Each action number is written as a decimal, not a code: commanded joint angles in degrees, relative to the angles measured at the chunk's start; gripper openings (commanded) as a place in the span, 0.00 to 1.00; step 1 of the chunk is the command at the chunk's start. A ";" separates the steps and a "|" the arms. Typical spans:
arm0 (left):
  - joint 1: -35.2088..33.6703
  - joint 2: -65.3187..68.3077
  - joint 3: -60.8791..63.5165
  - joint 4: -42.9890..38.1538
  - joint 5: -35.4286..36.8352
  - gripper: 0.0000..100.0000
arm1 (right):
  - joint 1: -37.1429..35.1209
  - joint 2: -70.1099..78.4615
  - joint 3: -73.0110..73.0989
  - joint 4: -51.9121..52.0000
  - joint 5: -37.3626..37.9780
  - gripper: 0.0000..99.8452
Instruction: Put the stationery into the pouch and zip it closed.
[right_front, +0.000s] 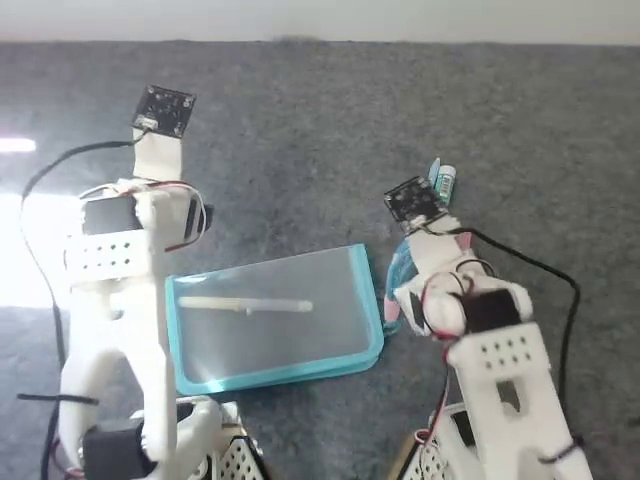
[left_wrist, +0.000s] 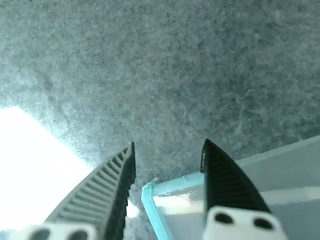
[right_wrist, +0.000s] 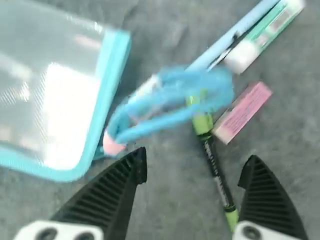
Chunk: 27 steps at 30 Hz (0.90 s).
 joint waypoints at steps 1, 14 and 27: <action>3.96 0.00 -2.68 4.22 0.09 0.21 | 1.36 1.27 -3.87 2.86 1.49 0.31; 26.55 0.70 -1.80 -5.89 12.13 0.25 | 17.27 -26.07 -3.69 12.18 7.56 0.31; 38.42 0.97 6.20 -15.65 16.79 0.25 | 17.10 -24.48 -1.76 11.91 9.23 0.42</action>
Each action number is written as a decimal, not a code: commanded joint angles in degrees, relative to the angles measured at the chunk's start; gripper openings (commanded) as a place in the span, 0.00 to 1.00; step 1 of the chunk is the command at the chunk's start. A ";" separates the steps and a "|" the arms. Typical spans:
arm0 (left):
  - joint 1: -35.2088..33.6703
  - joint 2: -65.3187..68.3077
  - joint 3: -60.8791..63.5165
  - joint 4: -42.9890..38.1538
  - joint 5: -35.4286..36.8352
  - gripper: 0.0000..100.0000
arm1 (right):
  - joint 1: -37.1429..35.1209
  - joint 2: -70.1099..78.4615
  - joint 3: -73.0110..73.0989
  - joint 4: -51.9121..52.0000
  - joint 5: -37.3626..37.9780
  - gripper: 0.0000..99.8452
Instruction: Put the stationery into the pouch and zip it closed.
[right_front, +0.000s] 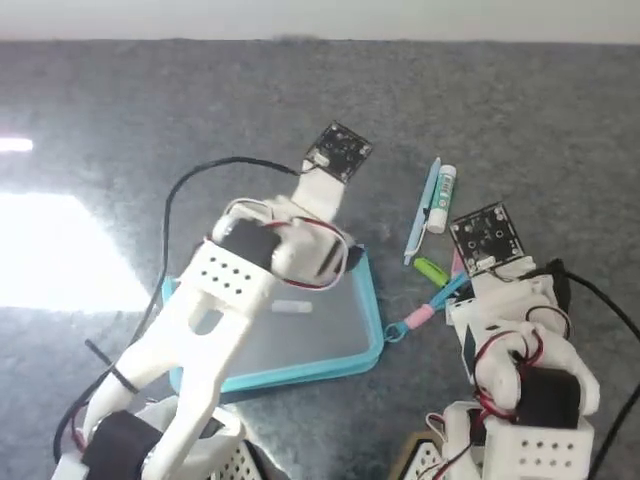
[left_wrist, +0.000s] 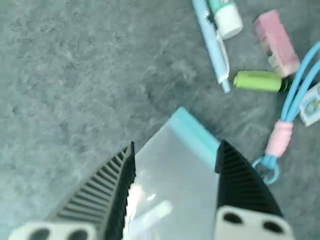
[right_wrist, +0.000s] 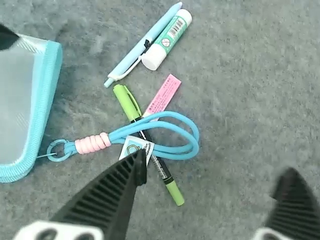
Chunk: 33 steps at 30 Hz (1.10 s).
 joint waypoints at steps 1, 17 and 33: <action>1.85 0.88 0.84 -6.77 4.48 0.25 | 0.66 2.95 -0.53 0.04 0.79 0.40; 8.35 26.90 -6.81 -11.25 10.55 0.25 | 0.31 12.70 -0.44 -2.42 -1.41 0.37; 0.35 -11.96 2.86 20.13 -12.13 0.22 | 0.40 14.90 -0.35 -3.21 -1.23 0.37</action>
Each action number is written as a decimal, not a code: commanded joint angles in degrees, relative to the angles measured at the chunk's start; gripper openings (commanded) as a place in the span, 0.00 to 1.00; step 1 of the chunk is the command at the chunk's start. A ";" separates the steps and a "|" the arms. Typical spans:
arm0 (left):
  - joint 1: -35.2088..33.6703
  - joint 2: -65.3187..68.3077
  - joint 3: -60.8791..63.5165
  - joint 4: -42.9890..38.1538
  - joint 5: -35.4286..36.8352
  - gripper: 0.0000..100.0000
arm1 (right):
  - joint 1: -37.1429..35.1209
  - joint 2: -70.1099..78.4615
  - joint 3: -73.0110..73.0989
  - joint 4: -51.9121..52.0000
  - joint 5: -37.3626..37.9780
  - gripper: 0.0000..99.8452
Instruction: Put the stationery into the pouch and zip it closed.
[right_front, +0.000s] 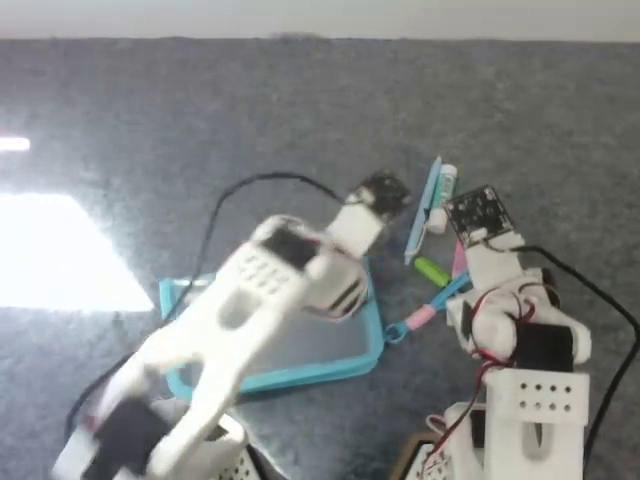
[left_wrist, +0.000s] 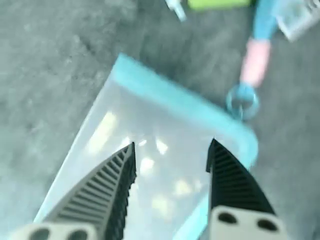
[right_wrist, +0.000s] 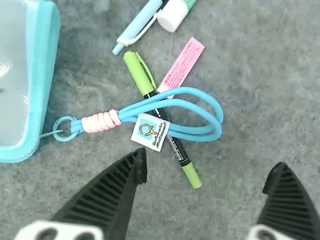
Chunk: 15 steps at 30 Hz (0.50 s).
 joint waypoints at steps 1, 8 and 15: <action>-8.44 -14.07 1.98 9.05 -4.31 0.22 | 0.13 2.68 -0.88 -1.54 -0.44 0.37; -47.65 -16.35 3.47 11.60 -17.76 0.22 | -0.84 17.80 -12.31 -2.33 -0.44 0.37; -71.47 -16.53 8.13 7.47 -27.34 0.22 | -12.09 39.78 -24.18 -2.15 -0.53 0.37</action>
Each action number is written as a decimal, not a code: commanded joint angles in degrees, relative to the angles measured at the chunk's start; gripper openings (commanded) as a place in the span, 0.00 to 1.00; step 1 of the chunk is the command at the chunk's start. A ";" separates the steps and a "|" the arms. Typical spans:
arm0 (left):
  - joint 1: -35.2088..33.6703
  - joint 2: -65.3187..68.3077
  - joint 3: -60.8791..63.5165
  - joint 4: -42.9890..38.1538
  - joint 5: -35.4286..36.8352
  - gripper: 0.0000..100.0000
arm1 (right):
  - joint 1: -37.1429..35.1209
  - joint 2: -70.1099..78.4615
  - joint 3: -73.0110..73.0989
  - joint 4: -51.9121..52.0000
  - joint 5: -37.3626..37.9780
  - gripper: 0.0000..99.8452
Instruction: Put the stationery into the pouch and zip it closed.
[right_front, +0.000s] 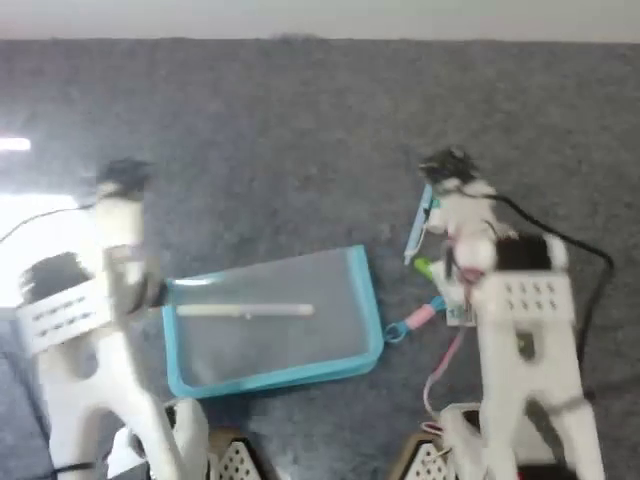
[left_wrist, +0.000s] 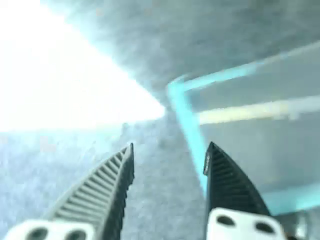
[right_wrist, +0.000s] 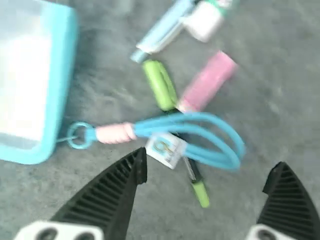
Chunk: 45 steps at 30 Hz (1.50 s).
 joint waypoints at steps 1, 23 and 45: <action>-8.88 -1.49 3.03 -1.49 -7.56 0.22 | -5.58 8.75 -6.86 -0.84 -0.53 0.37; -20.48 -1.85 22.11 -11.16 -19.25 0.22 | -11.30 20.70 -5.45 -6.46 -3.96 0.37; -11.78 -1.32 30.64 -15.30 -19.25 0.22 | -18.68 20.70 2.99 -9.80 -3.96 0.37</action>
